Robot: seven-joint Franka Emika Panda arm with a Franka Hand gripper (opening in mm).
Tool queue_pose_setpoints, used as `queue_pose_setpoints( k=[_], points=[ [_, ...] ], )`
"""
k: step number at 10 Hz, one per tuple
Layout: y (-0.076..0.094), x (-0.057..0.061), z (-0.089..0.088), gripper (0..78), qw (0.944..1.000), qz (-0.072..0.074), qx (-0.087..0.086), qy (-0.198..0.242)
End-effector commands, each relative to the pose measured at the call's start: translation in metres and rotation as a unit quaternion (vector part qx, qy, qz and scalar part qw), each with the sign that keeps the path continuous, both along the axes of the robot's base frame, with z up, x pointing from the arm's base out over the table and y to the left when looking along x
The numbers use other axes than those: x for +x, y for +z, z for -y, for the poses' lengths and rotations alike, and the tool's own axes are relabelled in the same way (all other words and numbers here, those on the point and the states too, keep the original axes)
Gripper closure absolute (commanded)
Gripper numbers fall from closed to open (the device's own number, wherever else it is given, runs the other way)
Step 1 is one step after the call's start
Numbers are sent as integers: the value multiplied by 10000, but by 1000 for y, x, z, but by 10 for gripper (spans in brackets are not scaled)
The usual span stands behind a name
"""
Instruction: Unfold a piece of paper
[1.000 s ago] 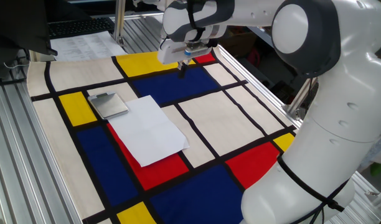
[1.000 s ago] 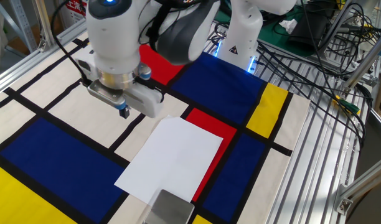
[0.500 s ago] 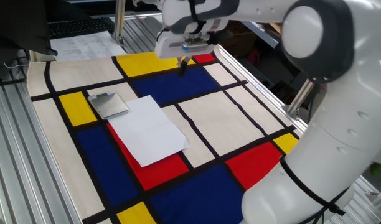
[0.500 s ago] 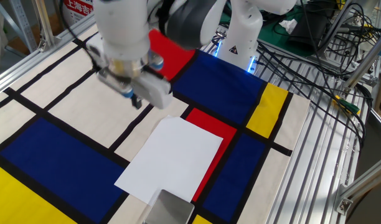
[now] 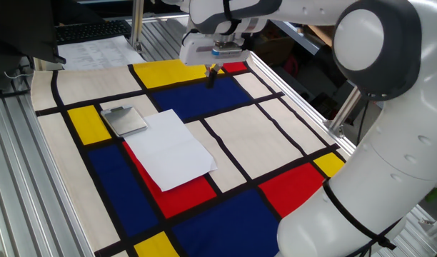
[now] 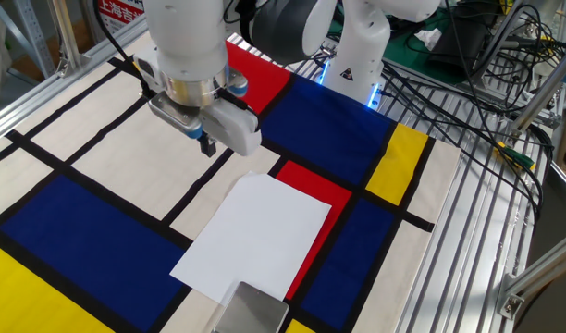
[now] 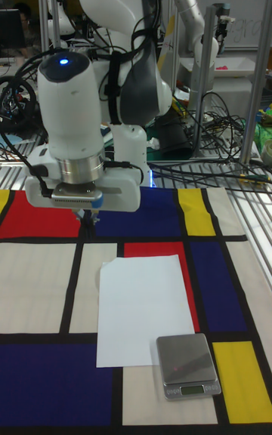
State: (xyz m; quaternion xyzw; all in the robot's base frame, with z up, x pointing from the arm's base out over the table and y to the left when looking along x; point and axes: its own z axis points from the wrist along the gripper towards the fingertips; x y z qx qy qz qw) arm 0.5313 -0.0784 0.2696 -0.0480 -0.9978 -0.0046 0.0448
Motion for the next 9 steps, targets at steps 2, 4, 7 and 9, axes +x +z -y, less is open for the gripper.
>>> queue_pose_setpoints(
  k=[2, 4, 7, 9],
  points=[
    [3, 0, 0, 764, 9992, 95, -80, 383],
    [1, -21, -21, 764, 9998, 67, -103, 141],
    [-1, -46, -38, 764, 9999, 43, -122, -97],
    [2, -51, -39, 764, 9999, 84, -118, -92]
  ],
)
